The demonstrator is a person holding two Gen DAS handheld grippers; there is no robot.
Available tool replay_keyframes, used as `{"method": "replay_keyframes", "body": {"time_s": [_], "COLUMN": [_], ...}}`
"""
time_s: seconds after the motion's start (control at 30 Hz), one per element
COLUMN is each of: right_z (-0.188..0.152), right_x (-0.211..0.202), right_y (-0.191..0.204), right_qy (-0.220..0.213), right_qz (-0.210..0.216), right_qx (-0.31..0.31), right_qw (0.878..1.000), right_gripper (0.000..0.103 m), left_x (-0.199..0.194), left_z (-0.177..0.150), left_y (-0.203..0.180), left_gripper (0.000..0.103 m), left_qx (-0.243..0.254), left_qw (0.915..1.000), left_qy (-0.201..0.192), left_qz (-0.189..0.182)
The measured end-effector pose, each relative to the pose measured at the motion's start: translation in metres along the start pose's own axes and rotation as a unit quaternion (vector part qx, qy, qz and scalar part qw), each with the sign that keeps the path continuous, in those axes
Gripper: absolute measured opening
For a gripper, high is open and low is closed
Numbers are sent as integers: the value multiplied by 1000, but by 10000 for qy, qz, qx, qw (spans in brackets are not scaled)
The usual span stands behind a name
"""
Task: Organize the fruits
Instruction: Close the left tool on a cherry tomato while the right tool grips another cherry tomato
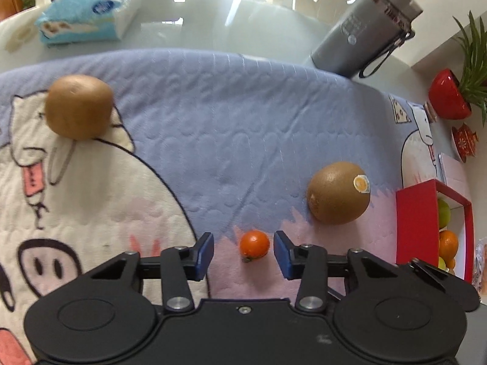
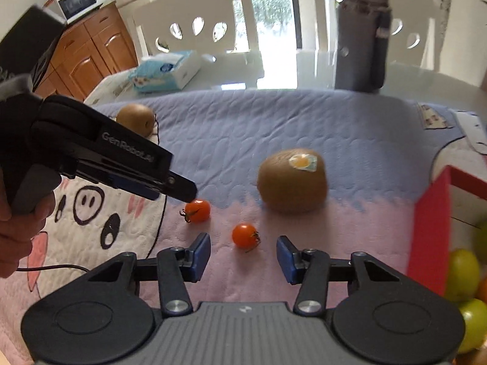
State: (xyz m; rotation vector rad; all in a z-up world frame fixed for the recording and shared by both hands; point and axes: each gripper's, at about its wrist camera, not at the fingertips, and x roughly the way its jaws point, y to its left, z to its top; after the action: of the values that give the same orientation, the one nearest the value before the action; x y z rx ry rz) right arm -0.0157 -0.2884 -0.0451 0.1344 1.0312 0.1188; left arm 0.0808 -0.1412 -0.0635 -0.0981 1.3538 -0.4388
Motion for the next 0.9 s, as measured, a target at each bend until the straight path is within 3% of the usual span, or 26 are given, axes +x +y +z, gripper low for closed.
{"method": "replay_keyframes", "body": {"time_s": [0.2, 0.37, 0.9], "right_z": [2, 4, -1], "right_x": [24, 29, 4], "right_y": [-5, -7, -10], "right_qy": [170, 163, -46], "right_qz": [117, 239, 360], "right_qx": [47, 76, 196], "right_qw": [9998, 9996, 9991], "right_gripper": [44, 24, 23], "left_x": [17, 19, -7], "left_z": [3, 4, -11], "left_y": [-3, -6, -16], "left_gripper": [41, 25, 23], "left_qx": [-41, 25, 102], "left_qw": [9999, 10000, 9998], "left_qy": [118, 74, -183], "left_qz": [-34, -33, 36]}}
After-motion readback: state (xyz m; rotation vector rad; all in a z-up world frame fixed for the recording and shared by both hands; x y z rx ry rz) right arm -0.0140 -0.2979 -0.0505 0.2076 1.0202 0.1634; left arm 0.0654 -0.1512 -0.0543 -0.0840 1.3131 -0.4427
